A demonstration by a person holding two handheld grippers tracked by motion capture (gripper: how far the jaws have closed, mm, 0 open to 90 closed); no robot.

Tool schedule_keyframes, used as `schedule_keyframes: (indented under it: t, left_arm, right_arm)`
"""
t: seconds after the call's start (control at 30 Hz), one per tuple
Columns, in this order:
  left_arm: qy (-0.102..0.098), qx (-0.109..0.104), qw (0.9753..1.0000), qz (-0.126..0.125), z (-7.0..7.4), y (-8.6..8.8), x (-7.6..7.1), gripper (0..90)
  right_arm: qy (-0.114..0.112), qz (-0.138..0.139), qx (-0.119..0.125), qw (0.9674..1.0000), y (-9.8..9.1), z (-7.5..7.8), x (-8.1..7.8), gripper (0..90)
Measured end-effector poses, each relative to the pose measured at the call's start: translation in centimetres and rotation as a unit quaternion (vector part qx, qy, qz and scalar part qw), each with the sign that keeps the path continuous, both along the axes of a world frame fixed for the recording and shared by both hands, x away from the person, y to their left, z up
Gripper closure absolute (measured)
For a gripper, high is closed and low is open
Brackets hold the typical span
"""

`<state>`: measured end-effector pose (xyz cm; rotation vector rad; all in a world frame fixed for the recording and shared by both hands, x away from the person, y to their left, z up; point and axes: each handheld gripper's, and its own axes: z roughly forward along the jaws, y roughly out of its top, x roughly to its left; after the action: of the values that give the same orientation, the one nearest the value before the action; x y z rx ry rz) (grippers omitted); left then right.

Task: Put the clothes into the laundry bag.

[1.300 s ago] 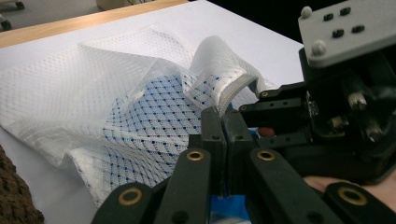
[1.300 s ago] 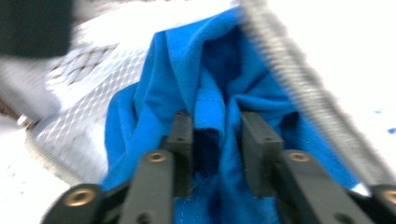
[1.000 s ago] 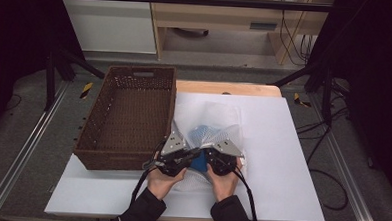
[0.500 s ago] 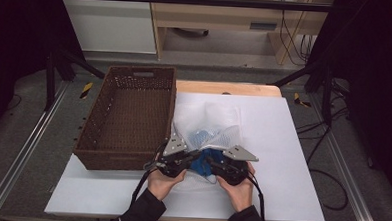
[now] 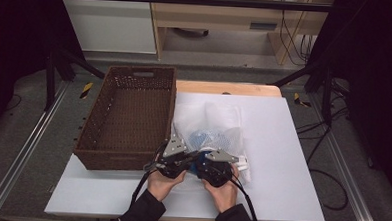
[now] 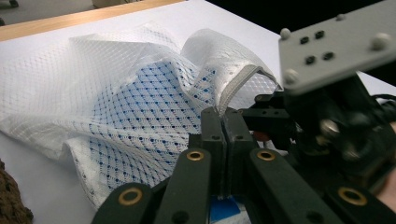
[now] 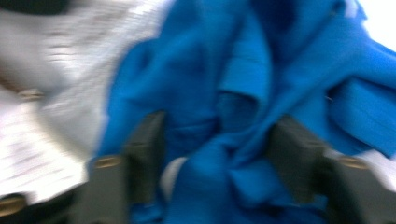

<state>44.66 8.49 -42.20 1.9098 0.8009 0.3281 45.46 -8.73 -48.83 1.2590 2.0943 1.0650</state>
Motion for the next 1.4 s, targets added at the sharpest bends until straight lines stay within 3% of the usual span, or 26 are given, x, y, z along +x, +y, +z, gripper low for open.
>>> schedule_keyframes:
  t: [0.1,0.17,0.37,0.43,0.5,0.53,0.6,0.73,0.8,0.9,1.03,1.2,1.3,1.4]
  left_arm:
    - [-0.002,-0.001,1.0,0.001,0.0,0.1,-0.1,88.8]
    - [0.0,-0.003,1.0,0.001,0.1,0.1,0.0,88.7]
    - [-0.014,-0.01,0.9998,-0.005,1.2,-0.1,-0.1,88.8]
    - [-0.018,-0.008,0.9998,-0.009,1.4,-0.3,-0.3,88.8]
    - [-0.017,-0.005,0.9997,-0.014,1.2,-0.4,-0.6,88.8]
    - [-0.016,-0.004,0.9997,-0.015,1.0,-0.4,-0.7,88.8]
    - [-0.012,0.001,0.9998,-0.016,0.6,-0.4,-0.8,88.8]
    - [-0.006,0.003,0.9999,-0.016,0.1,-0.2,-0.6,88.8]
    - [-0.003,0.0,0.9999,-0.014,-0.1,-0.2,-0.5,88.8]
    - [-0.004,0.002,0.9999,-0.013,-0.1,-0.2,-0.5,88.8]
    - [-0.004,-0.001,1.0,-0.008,-0.1,-0.2,-0.4,88.8]
    - [-0.007,-0.006,1.0,0.0,0.1,0.2,-0.1,88.8]
    - [-0.009,-0.004,1.0,0.001,0.3,0.2,-0.1,88.8]
    - [-0.011,-0.006,0.9999,0.003,0.4,0.2,-0.1,88.8]
  right_arm:
    - [0.006,-0.018,0.004,0.9998,-0.5,0.0,0.6,71.9]
    - [-0.007,-0.016,0.009,0.9998,-0.9,0.1,0.9,76.4]
    - [-0.064,-0.008,0.055,0.9964,-1.0,1.4,1.7,77.9]
    - [-0.075,-0.021,0.047,0.9958,-0.8,1.3,2.5,77.7]
    - [-0.07,-0.037,0.034,0.9963,-0.6,0.6,3.3,77.5]
    - [-0.056,-0.047,0.027,0.9969,-0.6,0.3,3.8,77.3]
    - [-0.054,-0.052,0.032,0.9967,-0.7,0.3,4.0,76.6]
    - [-0.053,-0.029,0.022,0.9979,-1.3,0.6,3.3,65.4]
    - [-0.062,-0.012,0.032,0.9975,-1.8,1.1,2.5,55.5]
    - [-0.057,0.015,0.046,0.9972,-2.9,2.1,1.0,44.9]
    - [-0.061,0.032,0.062,0.9957,-4.2,2.8,-0.9,40.5]
    - [-0.064,0.068,0.073,0.993,-4.6,3.2,-2.7,42.5]
    - [-0.048,0.091,0.07,0.9922,-3.7,2.8,-2.9,47.5]
    - [-0.018,0.092,0.059,0.9938,-2.1,1.9,-2.0,49.3]
